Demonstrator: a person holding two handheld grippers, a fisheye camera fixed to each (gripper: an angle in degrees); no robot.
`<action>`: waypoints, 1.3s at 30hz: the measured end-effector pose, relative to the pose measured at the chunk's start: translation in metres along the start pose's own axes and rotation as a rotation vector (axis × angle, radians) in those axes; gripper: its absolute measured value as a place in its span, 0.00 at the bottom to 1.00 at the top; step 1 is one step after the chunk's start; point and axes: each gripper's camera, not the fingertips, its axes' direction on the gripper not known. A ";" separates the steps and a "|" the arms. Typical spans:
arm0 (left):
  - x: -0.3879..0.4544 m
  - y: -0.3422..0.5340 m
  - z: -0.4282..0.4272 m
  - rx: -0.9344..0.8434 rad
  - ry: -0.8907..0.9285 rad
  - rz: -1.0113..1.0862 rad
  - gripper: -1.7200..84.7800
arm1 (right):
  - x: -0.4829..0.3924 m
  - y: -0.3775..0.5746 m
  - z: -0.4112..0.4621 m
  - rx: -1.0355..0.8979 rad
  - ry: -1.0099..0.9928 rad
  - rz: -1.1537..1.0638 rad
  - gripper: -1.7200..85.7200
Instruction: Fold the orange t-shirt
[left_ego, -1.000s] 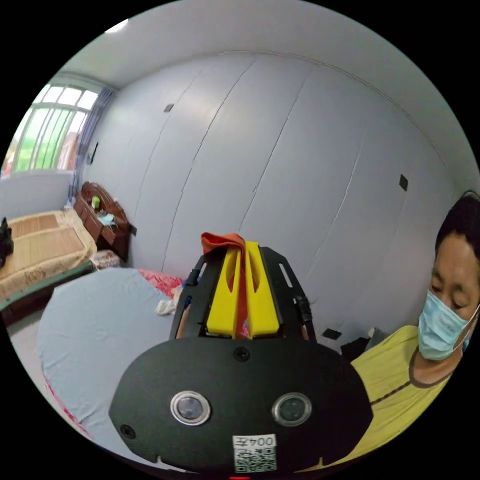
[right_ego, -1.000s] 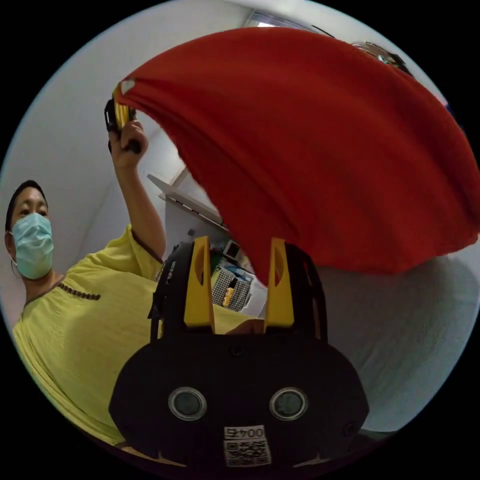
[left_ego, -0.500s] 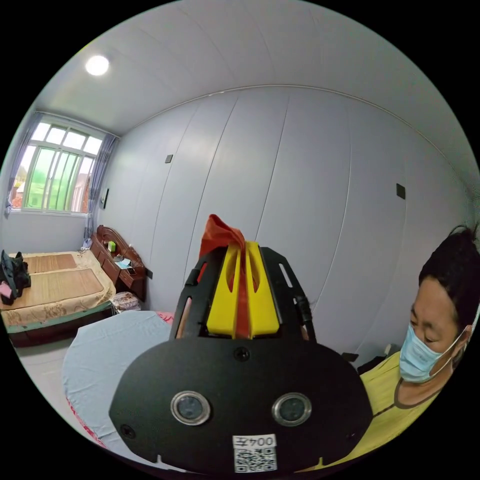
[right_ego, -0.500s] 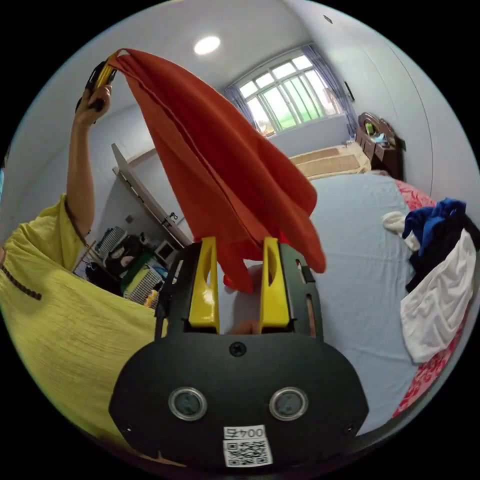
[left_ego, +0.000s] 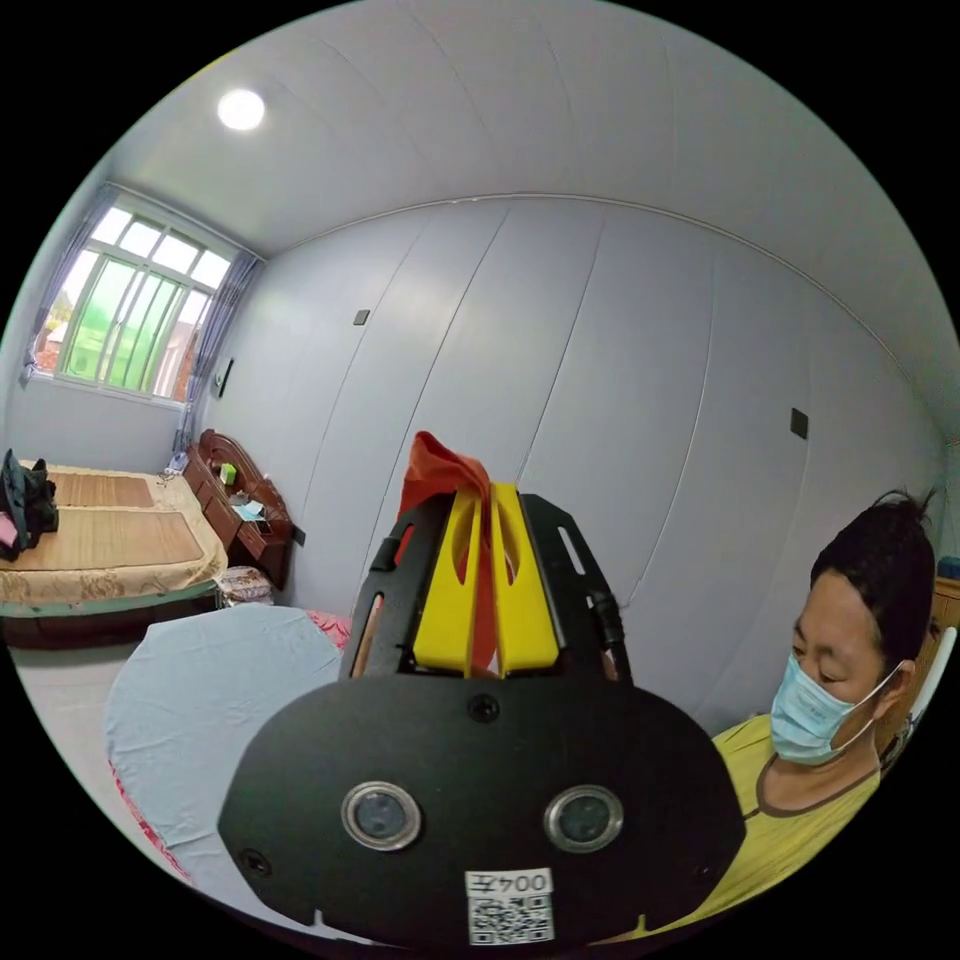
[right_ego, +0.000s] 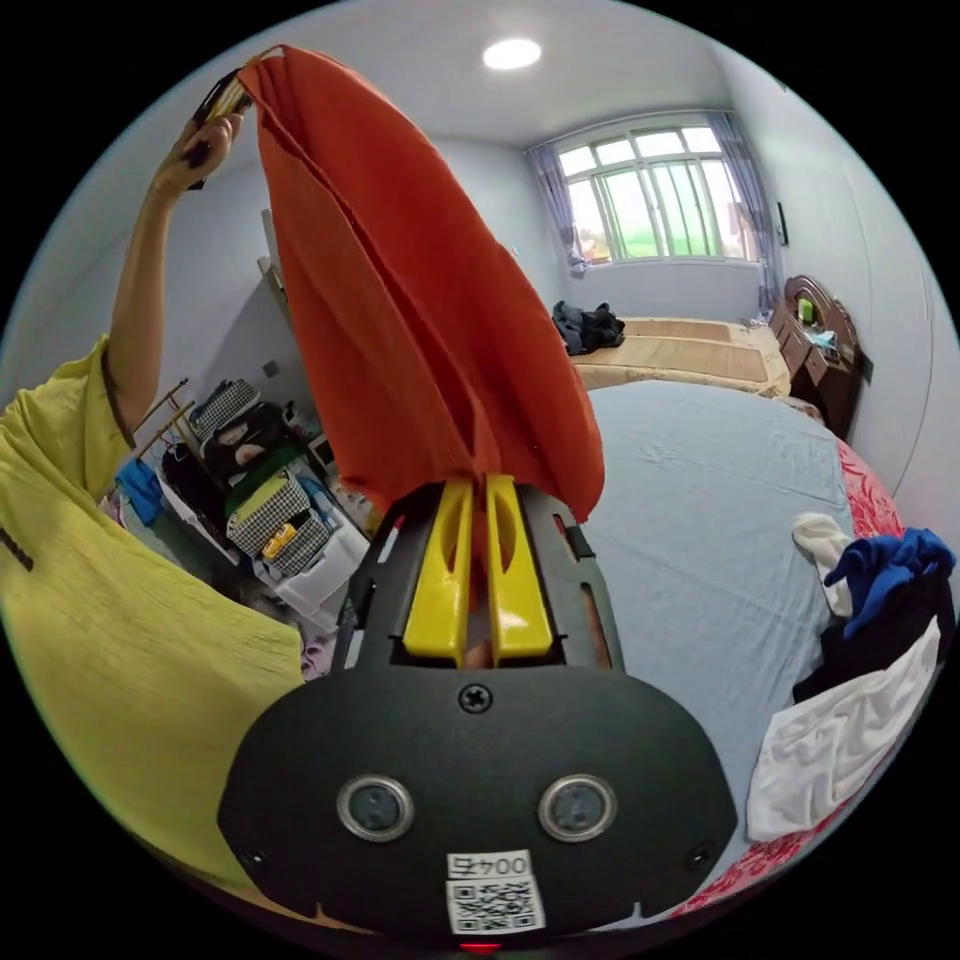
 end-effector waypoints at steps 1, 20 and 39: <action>-0.002 0.000 -0.004 0.002 -0.011 0.003 0.04 | -0.001 -0.007 -0.002 -0.004 0.000 0.006 0.03; -0.217 0.011 -0.137 0.213 -0.258 -0.399 0.05 | 0.031 -0.254 -0.309 0.346 0.278 0.050 0.01; -0.176 0.289 -0.181 0.014 -0.131 -0.505 0.05 | -0.041 -0.016 -0.335 0.218 0.201 0.151 0.01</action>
